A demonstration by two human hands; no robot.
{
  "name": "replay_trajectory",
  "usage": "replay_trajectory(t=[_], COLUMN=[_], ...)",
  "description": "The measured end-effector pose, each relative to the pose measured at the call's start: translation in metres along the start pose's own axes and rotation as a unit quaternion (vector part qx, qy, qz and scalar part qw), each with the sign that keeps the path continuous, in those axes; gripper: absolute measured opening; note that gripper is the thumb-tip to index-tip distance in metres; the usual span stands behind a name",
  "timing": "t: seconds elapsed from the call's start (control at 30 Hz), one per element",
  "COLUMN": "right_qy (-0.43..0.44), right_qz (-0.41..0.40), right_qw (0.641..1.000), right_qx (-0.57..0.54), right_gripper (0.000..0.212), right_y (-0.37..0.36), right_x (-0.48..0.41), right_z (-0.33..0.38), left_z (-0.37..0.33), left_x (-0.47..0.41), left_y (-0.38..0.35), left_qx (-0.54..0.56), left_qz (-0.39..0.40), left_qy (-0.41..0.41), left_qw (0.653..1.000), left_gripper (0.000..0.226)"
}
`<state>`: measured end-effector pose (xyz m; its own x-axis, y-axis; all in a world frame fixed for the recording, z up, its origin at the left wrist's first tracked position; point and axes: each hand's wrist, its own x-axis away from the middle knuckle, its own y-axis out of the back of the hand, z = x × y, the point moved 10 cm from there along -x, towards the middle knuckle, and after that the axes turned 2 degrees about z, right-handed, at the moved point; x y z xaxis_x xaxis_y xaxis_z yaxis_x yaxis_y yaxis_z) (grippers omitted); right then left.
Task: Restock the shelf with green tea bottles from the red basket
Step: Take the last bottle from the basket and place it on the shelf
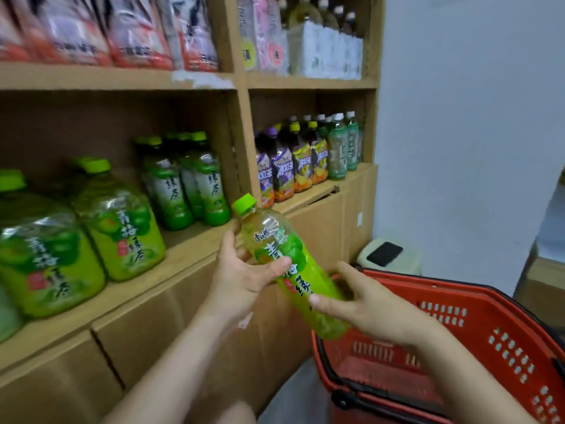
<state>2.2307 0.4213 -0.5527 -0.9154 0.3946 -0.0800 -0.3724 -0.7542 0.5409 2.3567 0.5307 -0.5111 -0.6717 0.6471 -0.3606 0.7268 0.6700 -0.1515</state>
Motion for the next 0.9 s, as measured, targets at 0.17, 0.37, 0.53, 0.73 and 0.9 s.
replay_trajectory(t=[0.17,0.37,0.53,0.73,0.9], right_qy=[0.085,0.148,0.156,0.143,0.112], right_qz=[0.050,-0.195,-0.267,-0.159,0.003], right_qw=[0.993,0.965,0.944,0.977,0.954], right_qx=[-0.068,0.091,0.113,-0.013,-0.280], right_gripper=[0.071,0.080,0.083,0.073,0.053], right_y=[-0.026,-0.043,-0.056,-0.080,-0.101], right_x=[-0.015,-0.048,-0.087,-0.161,-0.203], right_z=[0.058,0.094,0.114,0.109,0.100], left_z=[-0.039,-0.066,-0.085,-0.083,-0.047], left_x=[0.002,-0.012,-0.035,-0.066,-0.080], left_y=[0.033,0.059,0.101,0.116,0.128], left_qx=[-0.019,-0.171,-0.230,-0.358,-0.465], left_qz=[0.040,-0.017,-0.141,-0.126,-0.104], left_qy=[-0.041,-0.019,-0.069,-0.053,0.018], left_qw=[0.998,0.985,0.960,0.924,0.879], left_gripper=[0.069,0.084,0.077,0.083,0.091])
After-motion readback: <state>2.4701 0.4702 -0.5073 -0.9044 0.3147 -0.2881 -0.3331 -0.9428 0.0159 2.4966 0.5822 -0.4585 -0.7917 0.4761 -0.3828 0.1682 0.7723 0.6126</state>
